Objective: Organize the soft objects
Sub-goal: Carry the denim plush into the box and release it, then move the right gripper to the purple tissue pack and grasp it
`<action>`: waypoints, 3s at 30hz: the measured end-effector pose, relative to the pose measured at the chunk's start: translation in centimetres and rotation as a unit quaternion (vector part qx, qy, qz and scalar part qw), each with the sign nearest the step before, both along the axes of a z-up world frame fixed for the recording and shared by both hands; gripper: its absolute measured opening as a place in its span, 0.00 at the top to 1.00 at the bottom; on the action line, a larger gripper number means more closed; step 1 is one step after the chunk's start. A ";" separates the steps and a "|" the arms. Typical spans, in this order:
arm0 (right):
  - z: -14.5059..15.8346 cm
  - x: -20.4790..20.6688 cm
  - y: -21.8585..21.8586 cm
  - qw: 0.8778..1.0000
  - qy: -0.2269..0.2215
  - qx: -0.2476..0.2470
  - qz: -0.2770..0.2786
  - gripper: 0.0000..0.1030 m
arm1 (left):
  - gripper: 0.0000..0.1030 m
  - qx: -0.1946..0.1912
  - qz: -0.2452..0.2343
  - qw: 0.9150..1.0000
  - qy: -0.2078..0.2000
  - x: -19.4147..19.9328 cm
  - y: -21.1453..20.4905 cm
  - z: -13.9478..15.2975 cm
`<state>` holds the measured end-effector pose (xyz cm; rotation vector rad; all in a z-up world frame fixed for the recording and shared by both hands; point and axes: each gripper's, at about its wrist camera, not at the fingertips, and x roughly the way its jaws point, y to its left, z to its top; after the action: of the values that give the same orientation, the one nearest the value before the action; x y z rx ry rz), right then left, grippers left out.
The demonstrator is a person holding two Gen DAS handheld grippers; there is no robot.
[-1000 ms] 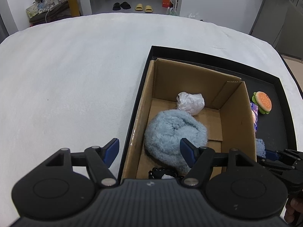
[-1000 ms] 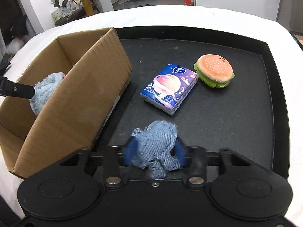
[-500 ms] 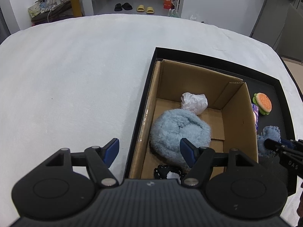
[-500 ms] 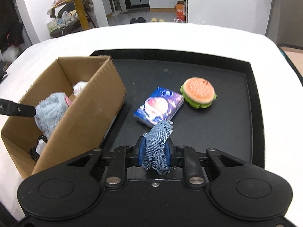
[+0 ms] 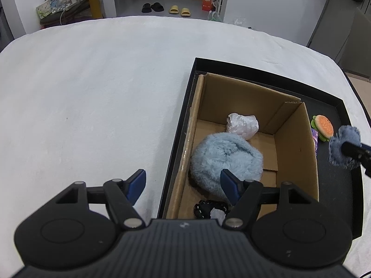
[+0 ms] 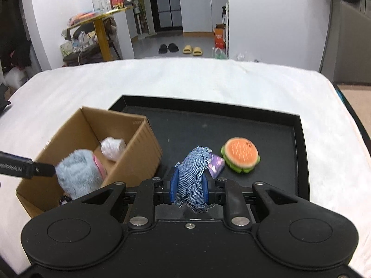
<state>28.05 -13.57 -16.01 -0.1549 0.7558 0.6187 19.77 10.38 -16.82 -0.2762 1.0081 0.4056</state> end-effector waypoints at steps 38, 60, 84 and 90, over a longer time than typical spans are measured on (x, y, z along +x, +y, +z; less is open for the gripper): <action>4.6 -2.3 6.3 0.997 -0.051 0.001 0.057 0.79 | 0.82 -0.066 0.007 0.997 -0.028 -1.7 2.5 -1.6; 3.5 -2.6 7.9 0.998 -0.029 -0.016 0.062 0.74 | 0.86 -0.091 0.002 0.995 -0.034 -1.9 3.0 -2.0; -1.0 0.2 3.4 1.000 0.021 -0.012 -0.006 0.59 | 0.82 -0.052 0.002 0.998 -0.024 -0.5 1.7 -0.9; -3.0 2.0 2.6 0.998 0.050 0.000 -0.033 0.52 | 0.65 -0.032 0.002 0.999 -0.011 0.3 1.3 -0.7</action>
<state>30.06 -10.93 -18.99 -0.0993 0.8534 0.5674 20.11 11.66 -17.48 -0.3403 0.9994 0.3741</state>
